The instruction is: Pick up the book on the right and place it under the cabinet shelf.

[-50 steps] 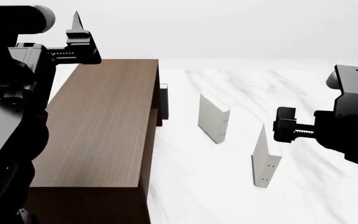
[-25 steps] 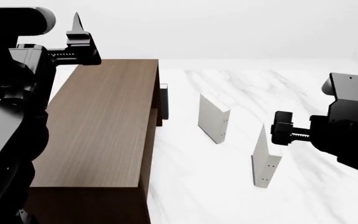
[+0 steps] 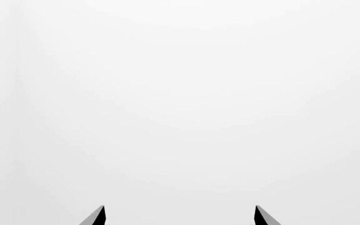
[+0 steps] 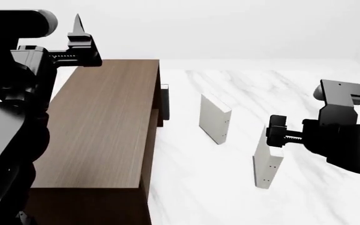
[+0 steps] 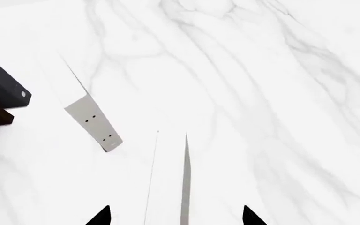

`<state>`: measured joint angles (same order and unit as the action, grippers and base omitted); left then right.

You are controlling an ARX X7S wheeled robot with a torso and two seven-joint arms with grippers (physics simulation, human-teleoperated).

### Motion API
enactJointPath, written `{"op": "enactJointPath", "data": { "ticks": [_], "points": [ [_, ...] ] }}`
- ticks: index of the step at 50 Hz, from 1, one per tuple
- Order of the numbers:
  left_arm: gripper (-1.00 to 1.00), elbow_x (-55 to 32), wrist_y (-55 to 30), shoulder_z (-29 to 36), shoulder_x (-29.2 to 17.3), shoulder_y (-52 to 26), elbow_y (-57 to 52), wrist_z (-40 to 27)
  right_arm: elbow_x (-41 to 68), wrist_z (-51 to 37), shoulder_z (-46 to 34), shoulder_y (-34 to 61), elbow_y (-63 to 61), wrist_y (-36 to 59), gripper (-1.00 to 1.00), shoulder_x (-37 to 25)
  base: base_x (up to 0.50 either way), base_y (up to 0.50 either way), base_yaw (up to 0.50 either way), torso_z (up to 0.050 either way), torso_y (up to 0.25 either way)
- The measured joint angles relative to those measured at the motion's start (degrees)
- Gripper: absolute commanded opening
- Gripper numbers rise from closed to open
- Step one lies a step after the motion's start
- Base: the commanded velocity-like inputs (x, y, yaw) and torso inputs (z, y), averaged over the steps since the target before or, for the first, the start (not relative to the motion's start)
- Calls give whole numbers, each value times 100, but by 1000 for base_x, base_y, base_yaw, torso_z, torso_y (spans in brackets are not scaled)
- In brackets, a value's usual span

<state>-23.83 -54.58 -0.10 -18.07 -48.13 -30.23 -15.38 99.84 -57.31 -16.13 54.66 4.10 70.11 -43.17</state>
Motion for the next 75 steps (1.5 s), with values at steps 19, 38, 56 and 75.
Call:
{"op": "enactJointPath", "data": {
  "ticks": [19,38,56,75],
  "points": [
    [100,-7,92,44,-30,61,32,-7,-602,579,-230,-15,278,-176,100,151,0,0,0,0,0],
    [100,-28,145,68,-57,95,49,-20,-1121,1085,-486,1,591,-367,100,291,0,0,0,0,0],
    [100,-51,179,107,-84,98,58,-32,-1471,1441,-669,-13,857,-552,100,380,0,0,0,0,0],
    [100,-77,223,122,-112,133,73,-49,-1801,1754,-862,-27,1167,-755,100,501,0,0,0,0,0]
  ]
}}
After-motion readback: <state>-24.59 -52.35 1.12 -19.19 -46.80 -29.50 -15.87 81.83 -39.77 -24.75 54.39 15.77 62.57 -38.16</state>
